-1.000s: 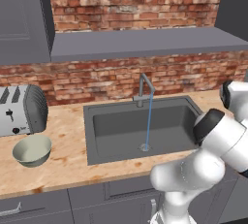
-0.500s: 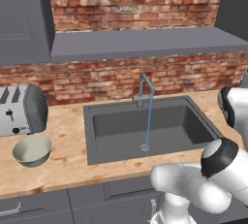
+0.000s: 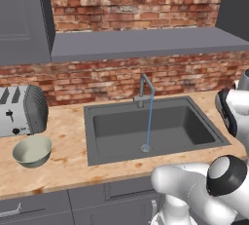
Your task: Rinse each bowl for a few seconds and place them down in the sink or on the counter.
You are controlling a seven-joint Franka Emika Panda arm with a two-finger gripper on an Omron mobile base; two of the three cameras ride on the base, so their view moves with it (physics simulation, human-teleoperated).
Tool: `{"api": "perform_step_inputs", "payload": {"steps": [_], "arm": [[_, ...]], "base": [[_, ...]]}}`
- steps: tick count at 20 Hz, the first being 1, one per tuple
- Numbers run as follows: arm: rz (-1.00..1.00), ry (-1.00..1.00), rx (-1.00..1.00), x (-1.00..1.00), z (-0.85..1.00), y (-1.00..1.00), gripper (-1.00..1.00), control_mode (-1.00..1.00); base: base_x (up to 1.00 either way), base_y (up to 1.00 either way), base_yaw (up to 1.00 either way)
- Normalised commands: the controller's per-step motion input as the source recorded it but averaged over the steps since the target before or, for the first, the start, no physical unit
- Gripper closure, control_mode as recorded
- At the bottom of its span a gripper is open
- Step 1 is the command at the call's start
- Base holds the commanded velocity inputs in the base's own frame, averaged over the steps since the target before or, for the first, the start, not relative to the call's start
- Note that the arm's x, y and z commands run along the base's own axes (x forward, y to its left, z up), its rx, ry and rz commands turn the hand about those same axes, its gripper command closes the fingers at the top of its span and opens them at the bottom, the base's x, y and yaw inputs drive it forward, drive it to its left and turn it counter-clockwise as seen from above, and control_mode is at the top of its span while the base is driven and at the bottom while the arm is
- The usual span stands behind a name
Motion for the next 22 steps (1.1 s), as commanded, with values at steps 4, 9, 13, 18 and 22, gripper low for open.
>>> {"api": "perform_step_inputs", "payload": {"steps": [4,9,13,18,22], "arm": [[0.15,0.14,0.07,0.0,0.16,0.19,1.0,-1.0],[0.15,0.12,0.07,0.0,0.07,0.24,1.0,-1.0],[0.14,0.05,0.01,0.0,0.01,0.3,1.0,-1.0],[0.12,0.0,0.0,-0.01,0.0,0.32,1.0,-1.0],[0.12,0.0,0.0,0.0,-0.05,0.34,1.0,-1.0]], "base": [[0.0,0.0,0.0],[0.0,0.0,0.0],[0.0,0.0,0.0],[0.0,0.0,0.0],[0.0,0.0,0.0]]}}
